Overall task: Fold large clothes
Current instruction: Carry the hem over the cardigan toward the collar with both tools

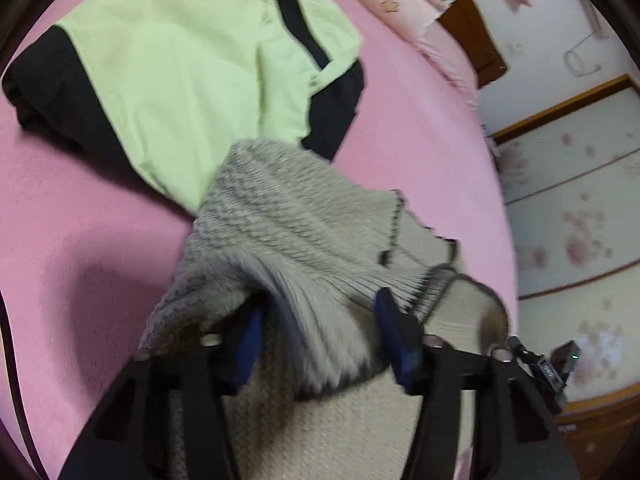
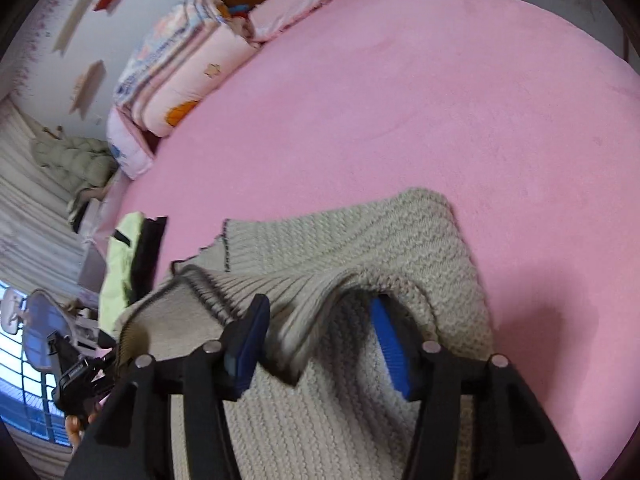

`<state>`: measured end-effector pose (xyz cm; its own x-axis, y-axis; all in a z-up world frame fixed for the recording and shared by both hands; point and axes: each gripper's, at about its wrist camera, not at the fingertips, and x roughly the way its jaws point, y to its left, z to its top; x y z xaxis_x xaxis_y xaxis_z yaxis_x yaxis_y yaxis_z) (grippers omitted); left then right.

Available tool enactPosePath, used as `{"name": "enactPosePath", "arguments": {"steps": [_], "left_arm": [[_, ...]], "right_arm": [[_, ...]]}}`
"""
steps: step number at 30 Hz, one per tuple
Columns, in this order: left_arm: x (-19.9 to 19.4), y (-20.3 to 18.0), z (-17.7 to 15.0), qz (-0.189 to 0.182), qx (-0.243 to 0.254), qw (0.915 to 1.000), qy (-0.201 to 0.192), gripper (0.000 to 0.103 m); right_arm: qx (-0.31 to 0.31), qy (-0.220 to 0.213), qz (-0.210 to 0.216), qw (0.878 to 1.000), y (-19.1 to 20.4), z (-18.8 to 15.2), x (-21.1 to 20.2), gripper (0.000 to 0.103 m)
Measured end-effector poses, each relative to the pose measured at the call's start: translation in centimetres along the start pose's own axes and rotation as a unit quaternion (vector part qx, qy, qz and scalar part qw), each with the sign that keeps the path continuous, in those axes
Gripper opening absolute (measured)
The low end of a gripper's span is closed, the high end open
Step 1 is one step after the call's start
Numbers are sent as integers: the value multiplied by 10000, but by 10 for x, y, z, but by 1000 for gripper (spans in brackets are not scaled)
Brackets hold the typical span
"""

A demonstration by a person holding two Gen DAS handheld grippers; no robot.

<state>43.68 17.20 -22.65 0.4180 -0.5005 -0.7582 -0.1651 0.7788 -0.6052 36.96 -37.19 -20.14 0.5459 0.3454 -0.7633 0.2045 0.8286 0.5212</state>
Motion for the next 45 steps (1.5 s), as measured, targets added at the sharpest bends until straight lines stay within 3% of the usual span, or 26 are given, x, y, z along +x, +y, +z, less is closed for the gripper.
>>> {"name": "enactPosePath", "arguments": {"steps": [4, 7, 12, 16, 21, 27, 30, 36, 40, 45], "left_arm": [[-30, -13, -1, -89, 341, 9988, -338, 83], [-45, -23, 2, -174, 681, 9963, -500, 83], [-36, -32, 3, 502, 1363, 9885, -431, 83], [-26, -19, -1, 661, 1677, 9832, -299, 83], [-8, -18, -1, 840, 2058, 9748, -201, 83], [4, -20, 10, 976, 2078, 9730, -237, 83], [7, -22, 15, 1002, 2123, 9716, -282, 83], [18, -29, 16, 1124, 2309, 9657, -386, 83], [24, -31, 18, 1193, 2326, 9644, -408, 83], [27, -33, 23, 1212, 2276, 9648, -512, 79]], "right_arm": [[-268, -188, 111, 9994, -1, 5, -20, 54], [-833, -247, -199, 9960, 8, 6, -22, 54], [-1784, -173, -551, 9823, 24, 2, -9, 54], [-2626, -276, -629, 9625, 40, -8, -15, 54], [-3557, -248, -1064, 9282, 47, -23, -15, 54], [-4254, -56, -1257, 8962, 52, -28, -2, 54], [-4436, 86, -1264, 8872, 50, -30, 0, 54], [-4456, 203, -1234, 8865, 36, -30, -10, 54], [-4428, 179, -1472, 8843, 24, -30, -5, 54], [-4175, 27, -1512, 8960, 32, -13, 19, 54]]}}
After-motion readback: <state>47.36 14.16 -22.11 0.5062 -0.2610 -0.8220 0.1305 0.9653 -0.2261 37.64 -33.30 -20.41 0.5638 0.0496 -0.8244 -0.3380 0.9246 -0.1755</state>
